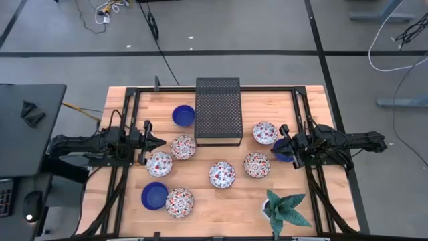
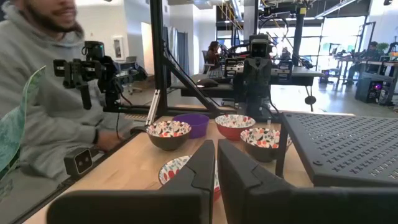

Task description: Pick & Place Mini bowls

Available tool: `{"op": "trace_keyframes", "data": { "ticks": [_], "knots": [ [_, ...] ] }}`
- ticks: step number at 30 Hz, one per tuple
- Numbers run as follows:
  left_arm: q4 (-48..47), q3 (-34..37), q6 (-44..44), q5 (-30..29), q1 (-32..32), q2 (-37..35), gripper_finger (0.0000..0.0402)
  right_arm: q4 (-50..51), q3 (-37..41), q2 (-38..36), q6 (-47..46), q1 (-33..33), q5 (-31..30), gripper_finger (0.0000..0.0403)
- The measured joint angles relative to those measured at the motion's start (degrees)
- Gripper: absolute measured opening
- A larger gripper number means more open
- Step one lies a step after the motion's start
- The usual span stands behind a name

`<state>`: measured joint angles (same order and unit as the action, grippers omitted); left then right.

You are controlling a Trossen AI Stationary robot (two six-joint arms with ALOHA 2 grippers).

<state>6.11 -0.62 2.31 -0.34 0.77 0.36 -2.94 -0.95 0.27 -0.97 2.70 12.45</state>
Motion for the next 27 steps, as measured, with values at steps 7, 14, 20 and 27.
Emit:
{"op": "trace_keyframes", "data": {
  "ticks": [7, 14, 20, 27],
  "knots": [
    [0.0, 0.0, -0.02, 0.0, 0.0, 0.0, 0.0018, 0.0, 0.0, 0.0, 0.0, -0.02, 0.0, 0.0023],
    [2.49, 0.0, -20.86, -6.79, -0.02, -0.02, 0.0018, 0.0, 0.0, 0.0, 0.0, -0.02, 0.01, 0.0023],
    [5.19, 0.0, -43.97, -10.02, -0.02, 0.0, 0.0018, 0.0, 0.0, -0.01, 0.0, -0.02, 0.01, 0.0023],
    [5.85, 0.0, -22.58, 4.78, -0.02, 0.0, 0.0018, 0.0, 0.0, -0.02, 0.0, 0.0, 0.02, 0.0023]
  ]
}}
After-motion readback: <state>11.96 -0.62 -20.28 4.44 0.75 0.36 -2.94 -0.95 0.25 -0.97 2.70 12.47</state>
